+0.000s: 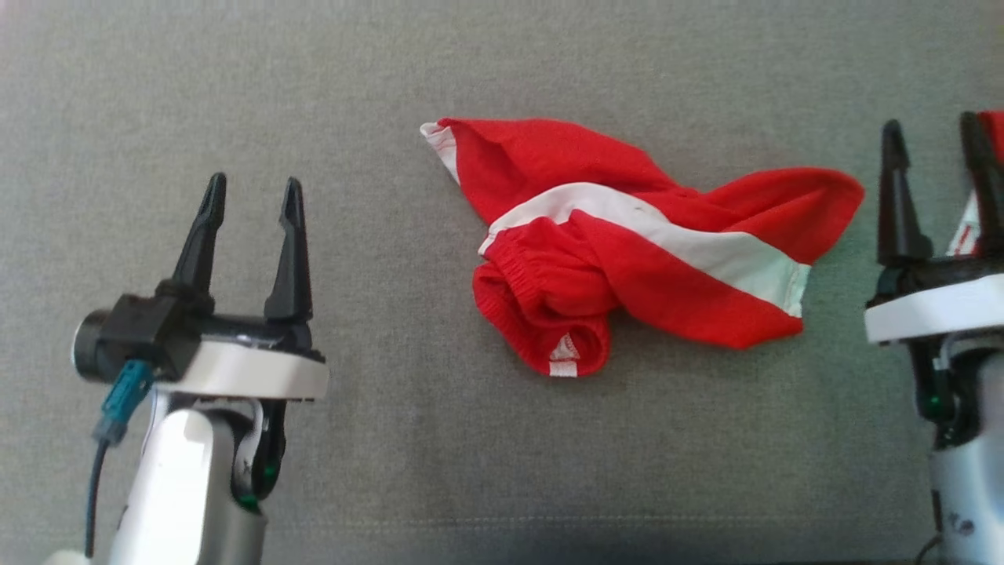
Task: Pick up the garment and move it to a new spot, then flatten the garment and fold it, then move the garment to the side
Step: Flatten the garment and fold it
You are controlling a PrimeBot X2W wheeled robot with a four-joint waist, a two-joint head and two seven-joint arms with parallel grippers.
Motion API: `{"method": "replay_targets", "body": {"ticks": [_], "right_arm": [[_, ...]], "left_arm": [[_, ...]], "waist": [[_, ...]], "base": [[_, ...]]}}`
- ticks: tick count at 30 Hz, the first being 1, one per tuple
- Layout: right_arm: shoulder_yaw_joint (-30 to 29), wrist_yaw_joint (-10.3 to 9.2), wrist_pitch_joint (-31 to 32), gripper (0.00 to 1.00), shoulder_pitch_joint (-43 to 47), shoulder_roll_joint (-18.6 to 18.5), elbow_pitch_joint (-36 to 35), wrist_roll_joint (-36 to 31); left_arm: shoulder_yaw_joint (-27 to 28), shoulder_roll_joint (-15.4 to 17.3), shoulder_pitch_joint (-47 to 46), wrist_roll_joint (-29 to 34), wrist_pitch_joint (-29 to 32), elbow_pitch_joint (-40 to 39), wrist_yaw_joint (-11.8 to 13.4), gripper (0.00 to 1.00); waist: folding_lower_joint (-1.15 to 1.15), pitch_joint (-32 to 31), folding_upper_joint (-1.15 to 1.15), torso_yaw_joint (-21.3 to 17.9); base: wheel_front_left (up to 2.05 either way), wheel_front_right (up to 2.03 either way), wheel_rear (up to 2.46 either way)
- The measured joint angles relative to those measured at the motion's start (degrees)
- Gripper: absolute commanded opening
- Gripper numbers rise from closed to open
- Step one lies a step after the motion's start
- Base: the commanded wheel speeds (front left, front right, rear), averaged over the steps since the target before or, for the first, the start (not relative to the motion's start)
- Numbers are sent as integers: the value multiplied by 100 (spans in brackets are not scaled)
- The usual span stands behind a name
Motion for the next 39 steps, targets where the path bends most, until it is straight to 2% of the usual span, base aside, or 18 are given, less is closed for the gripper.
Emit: {"method": "replay_targets", "body": {"ticks": [4, 11, 20, 30, 33, 34, 39], "right_arm": [[70, 0, 37, 100, 293, 112, -359, -198], [213, 0, 175, 100, 1078, 565, -760, -245], [215, 0, 268, 100, 1308, 722, -972, -245], [214, 0, 336, 100, 1307, 727, -1023, -245], [215, 0, 375, 100, 1306, 728, -1023, -245], [215, 0, 375, 100, 1306, 728, -1023, -245], [257, 0, 391, 100, 1299, 732, -1017, -243]], "left_arm": [[33, -8, 211, -1, 0, 44, 2, 100], [63, -2, 377, -1, 0, 93, 5, 100], [86, 52, 531, -2, 1, 221, 59, 100], [-35, 125, 507, 74, 24, 211, 41, 100], [-365, 114, 443, 67, 379, 209, -168, 100], [-365, 114, 443, 67, 379, 209, -168, 100], [-1127, 0, 215, -305, 1348, 176, -446, 100]], "waist": [[0, -183, 0, -31], [0, -446, 0, -106], [0, -564, 0, -198], [0, -529, 0, -180], [0, -499, 0, -181], [0, -499, 0, -181], [0, -428, 0, -247]], "base": [[0, 0, 0], [0, 0, 0], [0, 0, 0], [0, 0, 0], [0, 0, 0], [0, 0, 0], [0, 0, 0]]}}
